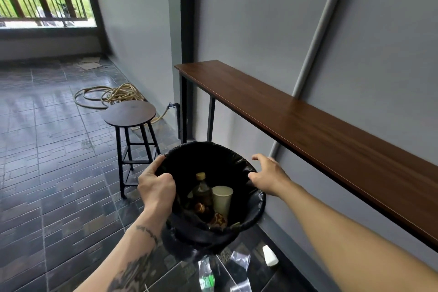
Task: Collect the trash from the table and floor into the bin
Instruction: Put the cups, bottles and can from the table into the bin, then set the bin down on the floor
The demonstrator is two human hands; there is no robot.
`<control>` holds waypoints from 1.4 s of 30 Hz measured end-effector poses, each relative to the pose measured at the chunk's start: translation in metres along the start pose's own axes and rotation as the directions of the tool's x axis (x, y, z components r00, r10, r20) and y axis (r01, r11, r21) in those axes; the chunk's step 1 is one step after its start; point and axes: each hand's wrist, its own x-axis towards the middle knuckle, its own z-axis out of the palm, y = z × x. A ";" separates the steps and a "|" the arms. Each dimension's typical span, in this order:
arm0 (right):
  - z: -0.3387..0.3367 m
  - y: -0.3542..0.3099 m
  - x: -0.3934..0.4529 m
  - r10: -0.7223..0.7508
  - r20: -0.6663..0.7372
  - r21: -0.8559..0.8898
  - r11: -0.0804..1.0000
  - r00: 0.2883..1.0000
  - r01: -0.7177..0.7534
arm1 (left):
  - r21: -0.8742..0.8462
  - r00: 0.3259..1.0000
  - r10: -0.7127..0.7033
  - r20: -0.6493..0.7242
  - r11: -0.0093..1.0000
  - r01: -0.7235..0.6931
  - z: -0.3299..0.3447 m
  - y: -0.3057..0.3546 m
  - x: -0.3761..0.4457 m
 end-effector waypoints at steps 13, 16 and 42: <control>0.073 0.009 0.006 0.040 0.082 0.305 0.950 0.996 -0.063 | 0.085 0.977 -0.003 -0.213 0.996 0.022 -0.045 -0.060 -0.032; 0.114 0.014 0.003 0.020 0.131 0.391 0.917 0.991 -0.070 | 0.278 0.961 0.042 -0.273 0.960 0.037 -0.065 -0.092 -0.039; 0.580 0.225 0.163 -0.043 0.344 0.551 0.818 0.938 -0.165 | 0.682 0.940 0.261 -0.221 0.731 -0.043 -0.137 -0.595 0.159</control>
